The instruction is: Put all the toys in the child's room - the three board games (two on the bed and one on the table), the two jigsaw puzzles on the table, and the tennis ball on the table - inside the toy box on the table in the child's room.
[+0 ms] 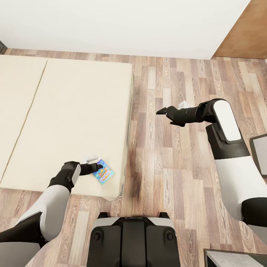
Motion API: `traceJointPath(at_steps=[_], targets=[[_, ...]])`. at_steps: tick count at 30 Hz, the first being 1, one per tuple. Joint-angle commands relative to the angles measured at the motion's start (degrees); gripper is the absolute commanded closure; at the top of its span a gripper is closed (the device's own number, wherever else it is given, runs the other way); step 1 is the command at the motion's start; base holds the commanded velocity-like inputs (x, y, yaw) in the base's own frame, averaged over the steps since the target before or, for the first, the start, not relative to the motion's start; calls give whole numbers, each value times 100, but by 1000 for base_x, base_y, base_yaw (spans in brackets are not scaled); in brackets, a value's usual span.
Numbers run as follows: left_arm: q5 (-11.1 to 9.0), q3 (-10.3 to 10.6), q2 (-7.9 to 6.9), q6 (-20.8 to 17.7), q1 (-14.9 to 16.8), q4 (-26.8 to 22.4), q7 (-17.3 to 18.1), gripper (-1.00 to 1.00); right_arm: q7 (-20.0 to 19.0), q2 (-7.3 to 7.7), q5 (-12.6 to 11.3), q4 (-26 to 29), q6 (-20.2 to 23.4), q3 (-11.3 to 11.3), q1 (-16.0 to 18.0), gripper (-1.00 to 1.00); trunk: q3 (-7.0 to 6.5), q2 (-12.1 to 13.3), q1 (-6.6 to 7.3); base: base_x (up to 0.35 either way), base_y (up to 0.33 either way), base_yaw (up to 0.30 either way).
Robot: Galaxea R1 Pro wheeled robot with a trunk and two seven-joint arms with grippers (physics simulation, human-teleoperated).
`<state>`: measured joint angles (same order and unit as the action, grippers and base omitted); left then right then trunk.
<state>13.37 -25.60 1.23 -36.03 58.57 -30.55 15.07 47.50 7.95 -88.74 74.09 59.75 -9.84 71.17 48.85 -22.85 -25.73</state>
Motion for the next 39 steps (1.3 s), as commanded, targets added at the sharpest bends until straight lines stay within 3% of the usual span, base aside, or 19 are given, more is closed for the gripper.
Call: traceJointPath(at_steps=[1,17,26,39], targets=[[189,-41,8,-4,1,179,52,-100,58,5,-53,9,4,-10,5,-100,7,-7,-5,0,0,0],[-84,-33,8,17,1,190,95,-100,58,5,-60,18,1,-10,18,-100,7,-7,-5,0,0,0],[-97,-33,8,17,2,190,135,-100,58,5,-56,16,1,-10,20,-100,7,-7,-5,0,0,0],[-96,-33,8,13,2,190,525,-100,58,5,-49,2,1,-10,20,-100,7,-7,-5,0,0,0]])
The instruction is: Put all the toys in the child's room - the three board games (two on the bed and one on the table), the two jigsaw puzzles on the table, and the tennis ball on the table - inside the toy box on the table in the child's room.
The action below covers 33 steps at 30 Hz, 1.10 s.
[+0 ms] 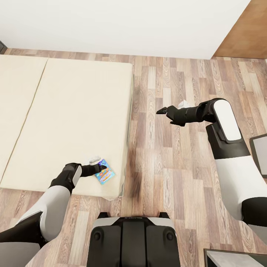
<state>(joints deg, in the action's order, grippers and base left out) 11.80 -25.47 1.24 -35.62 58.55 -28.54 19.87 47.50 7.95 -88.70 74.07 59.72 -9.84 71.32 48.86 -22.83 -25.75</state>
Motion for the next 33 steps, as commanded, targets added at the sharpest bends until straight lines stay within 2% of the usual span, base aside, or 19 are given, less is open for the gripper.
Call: traceJointPath(at_steps=[1,14,23,33], targets=[[61,-46,8,-28,4,-11,50,-100,58,5,-52,4,4,-10,5,-100,7,-9,-3,0,0,0],[52,-46,7,-16,5,-11,109,-100,58,5,-53,2,5,-10,5,-100,7,-9,-3,0,0,0],[49,-38,6,-22,1,-17,463,-100,58,5,-56,2,4,-10,5,-100,7,-9,-3,0,0,0],[50,-43,8,-30,-1,-20,525,-100,58,4,-51,-13,15,-10,13,-100,7,-9,-3,0,0,0]])
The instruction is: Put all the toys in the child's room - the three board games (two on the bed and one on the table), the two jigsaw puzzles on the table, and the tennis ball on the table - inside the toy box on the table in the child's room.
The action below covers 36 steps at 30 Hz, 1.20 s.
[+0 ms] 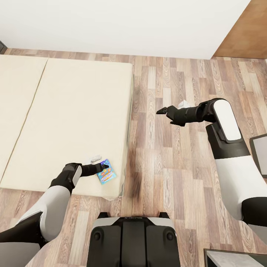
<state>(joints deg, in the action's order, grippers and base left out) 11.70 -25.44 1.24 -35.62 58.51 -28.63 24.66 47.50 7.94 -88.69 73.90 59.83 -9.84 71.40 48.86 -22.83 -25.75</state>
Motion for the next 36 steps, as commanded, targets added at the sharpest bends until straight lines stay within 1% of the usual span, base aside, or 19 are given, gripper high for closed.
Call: traceJointPath(at_steps=[1,15,23,36], targets=[[61,-45,8,-31,3,-11,46,-100,58,5,-50,2,6,-10,5,-100,7,-9,-4,0,0,0],[47,-45,16,-16,6,-11,68,-100,58,0,-43,-18,17,-10,6,-100,7,-9,-4,0,0,0],[50,-28,17,-17,5,-11,315,-100,58,-3,-43,-25,17,-10,14,-100,7,-9,-4,0,0,0],[52,-15,17,-16,6,-11,478,-100,58,-3,-43,-25,17,-17,9,-100,7,-9,-4,0,0,0]])
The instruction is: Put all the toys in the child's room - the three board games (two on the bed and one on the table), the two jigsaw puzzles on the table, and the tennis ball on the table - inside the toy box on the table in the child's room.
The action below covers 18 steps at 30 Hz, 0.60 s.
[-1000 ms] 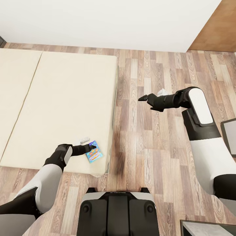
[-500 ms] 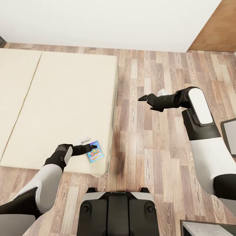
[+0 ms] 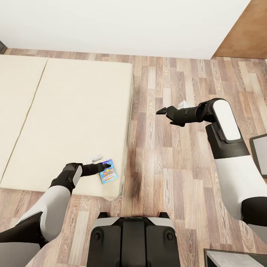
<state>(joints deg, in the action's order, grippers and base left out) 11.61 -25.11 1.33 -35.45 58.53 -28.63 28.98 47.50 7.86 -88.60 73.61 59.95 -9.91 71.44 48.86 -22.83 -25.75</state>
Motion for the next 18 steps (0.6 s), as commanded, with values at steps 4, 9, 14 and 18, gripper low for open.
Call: traceJointPath(at_steps=[4,9,14,18], targets=[[61,-47,11,-32,3,-11,60,-100,56,5,-52,4,5,-11,3,-100,7,-9,-3,0,0,0],[61,-47,19,-32,3,-11,70,-100,57,5,-52,4,5,-11,2,-100,7,-9,-3,0,0,0],[65,-47,20,-32,3,-11,72,-100,56,5,-52,4,5,-11,2,-100,7,-9,-3,0,0,0],[67,-47,30,-32,4,-11,74,-100,57,5,-52,4,5,-11,1,-100,7,-9,-3,0,0,0]])
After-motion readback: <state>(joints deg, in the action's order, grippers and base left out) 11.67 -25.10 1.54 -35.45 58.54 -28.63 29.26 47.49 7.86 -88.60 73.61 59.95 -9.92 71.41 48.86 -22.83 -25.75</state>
